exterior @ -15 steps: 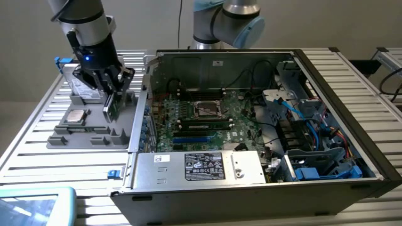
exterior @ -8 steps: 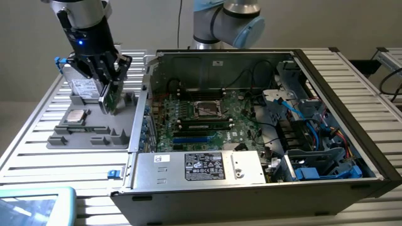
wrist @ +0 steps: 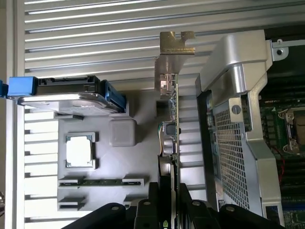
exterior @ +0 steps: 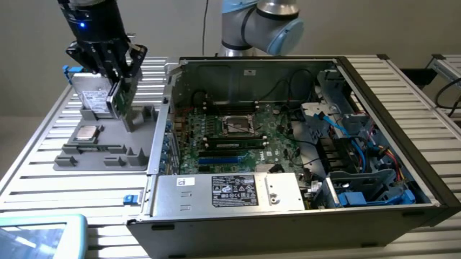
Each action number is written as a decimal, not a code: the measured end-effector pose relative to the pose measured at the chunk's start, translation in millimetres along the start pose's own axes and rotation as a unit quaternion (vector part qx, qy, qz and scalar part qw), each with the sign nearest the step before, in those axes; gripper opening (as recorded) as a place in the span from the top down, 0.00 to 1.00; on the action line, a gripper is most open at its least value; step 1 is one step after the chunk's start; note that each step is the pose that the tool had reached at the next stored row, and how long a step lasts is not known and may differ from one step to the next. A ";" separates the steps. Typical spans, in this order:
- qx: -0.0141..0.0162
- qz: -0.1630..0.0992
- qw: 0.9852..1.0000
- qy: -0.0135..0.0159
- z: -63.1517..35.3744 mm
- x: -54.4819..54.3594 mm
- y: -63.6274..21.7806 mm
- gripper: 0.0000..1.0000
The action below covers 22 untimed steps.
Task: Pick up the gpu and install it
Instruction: 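Pick up the gpu and move the gpu toward the slot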
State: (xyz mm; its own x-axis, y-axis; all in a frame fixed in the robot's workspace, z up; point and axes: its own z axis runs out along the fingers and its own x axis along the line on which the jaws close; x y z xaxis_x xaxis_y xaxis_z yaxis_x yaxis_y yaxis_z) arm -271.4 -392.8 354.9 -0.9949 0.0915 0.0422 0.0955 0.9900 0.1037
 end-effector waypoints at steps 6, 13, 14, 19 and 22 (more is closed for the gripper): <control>0.000 0.000 1.000 0.000 -27.6 -4.3 2.6 0.73; 0.000 0.000 1.000 0.001 -60.3 -23.7 3.5 0.73; 0.000 0.000 1.000 0.001 -65.1 -27.4 2.9 0.73; 0.000 0.000 1.000 0.004 -87.3 -43.3 -0.4 0.73; 0.000 0.001 1.000 0.005 -91.1 -52.6 -3.2 0.73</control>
State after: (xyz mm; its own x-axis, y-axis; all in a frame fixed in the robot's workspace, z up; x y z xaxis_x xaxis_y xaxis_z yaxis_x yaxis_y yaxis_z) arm -216.4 -410.6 442.8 -0.9944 0.0915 0.0530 0.0966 0.9900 0.1029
